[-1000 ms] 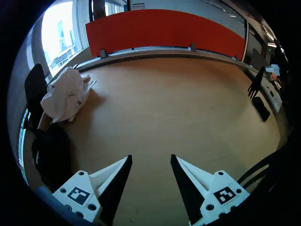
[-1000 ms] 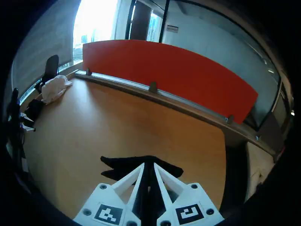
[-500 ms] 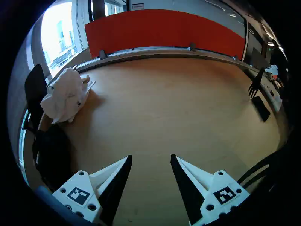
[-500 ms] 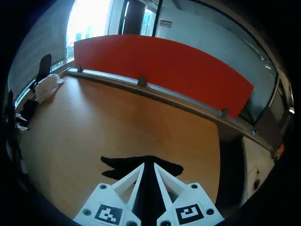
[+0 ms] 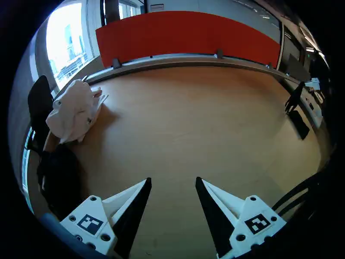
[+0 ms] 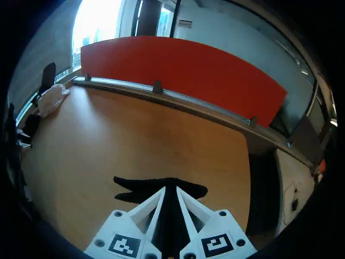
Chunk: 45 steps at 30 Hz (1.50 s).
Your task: Fold towel
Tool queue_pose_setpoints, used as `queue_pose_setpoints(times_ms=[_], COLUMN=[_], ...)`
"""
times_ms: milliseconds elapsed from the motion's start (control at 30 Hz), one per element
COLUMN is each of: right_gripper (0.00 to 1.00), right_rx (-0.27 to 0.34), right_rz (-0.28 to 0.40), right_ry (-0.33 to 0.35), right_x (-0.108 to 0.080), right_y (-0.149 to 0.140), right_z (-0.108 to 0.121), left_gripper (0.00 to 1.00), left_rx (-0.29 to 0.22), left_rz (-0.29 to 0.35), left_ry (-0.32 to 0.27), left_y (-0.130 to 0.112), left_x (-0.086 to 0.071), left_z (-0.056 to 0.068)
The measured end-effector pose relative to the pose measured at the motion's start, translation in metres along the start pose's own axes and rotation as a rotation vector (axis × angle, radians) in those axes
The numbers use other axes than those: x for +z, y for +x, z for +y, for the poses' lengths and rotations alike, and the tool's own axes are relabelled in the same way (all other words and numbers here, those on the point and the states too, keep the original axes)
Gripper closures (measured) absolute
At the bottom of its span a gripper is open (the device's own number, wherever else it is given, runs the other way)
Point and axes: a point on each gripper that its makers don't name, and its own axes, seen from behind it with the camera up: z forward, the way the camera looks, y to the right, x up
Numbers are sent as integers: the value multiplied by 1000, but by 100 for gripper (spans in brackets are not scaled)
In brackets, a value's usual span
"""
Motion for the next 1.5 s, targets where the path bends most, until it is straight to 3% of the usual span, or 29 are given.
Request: queue_pose_setpoints(times_ms=[200, 600, 1000, 1500], right_gripper=[96, 97, 97, 97], right_rx=[19, 27, 0, 56], right_rz=[-27, -141, -187, -313], right_ry=[-16, -61, -93, -142], right_x=[-14, -34, -41, -36], right_y=[-26, -106, -133, -188], right_z=[7, 24, 30, 32], left_gripper=[25, 25, 25, 25], left_rx=[5, 16, 26, 29], left_rz=[-2, 0, -3, -6], left_ry=[-5, -8, -5, 8], left_y=[0, 1, -2, -7], left_x=[0, -2, -4, -9], left_z=[2, 2, 0, -8])
